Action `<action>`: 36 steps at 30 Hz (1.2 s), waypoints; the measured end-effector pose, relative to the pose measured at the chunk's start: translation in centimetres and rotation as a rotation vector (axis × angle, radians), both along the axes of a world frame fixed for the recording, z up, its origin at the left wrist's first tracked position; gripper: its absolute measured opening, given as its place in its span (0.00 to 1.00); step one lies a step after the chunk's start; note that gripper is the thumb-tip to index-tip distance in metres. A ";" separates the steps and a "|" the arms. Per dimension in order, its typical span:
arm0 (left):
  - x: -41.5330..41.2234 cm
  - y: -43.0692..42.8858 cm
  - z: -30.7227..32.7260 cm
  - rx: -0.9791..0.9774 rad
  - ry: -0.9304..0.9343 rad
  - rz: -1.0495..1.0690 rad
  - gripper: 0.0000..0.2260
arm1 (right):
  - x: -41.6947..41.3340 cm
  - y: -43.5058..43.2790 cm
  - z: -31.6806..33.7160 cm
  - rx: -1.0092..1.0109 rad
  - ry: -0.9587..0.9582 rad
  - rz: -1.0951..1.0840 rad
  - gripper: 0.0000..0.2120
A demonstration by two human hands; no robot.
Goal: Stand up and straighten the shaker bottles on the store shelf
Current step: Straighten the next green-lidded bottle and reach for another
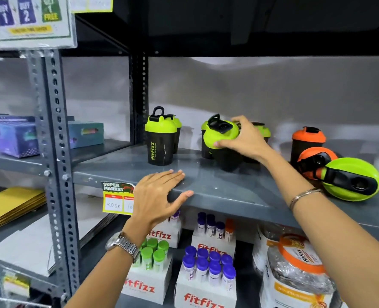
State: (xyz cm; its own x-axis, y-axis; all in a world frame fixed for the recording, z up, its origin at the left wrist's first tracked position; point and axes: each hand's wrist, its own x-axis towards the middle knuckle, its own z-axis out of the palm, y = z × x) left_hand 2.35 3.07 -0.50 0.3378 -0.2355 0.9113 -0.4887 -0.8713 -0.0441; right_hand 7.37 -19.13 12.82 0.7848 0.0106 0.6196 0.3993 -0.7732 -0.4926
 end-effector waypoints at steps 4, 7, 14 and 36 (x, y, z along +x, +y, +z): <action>0.2 0.7 -0.2 0.032 0.005 0.009 0.26 | 1.1 2.6 -0.2 0.411 0.194 0.137 0.34; 0.5 0.5 -0.5 0.006 -0.019 -0.009 0.25 | 2.0 2.7 -0.6 0.511 0.207 0.120 0.33; 1.1 0.6 -0.7 -0.004 -0.092 -0.026 0.24 | 2.4 3.1 -1.9 0.432 0.186 0.094 0.49; 0.9 0.7 -0.5 -0.001 -0.074 -0.043 0.26 | 2.8 3.4 -3.6 0.520 0.168 0.112 0.41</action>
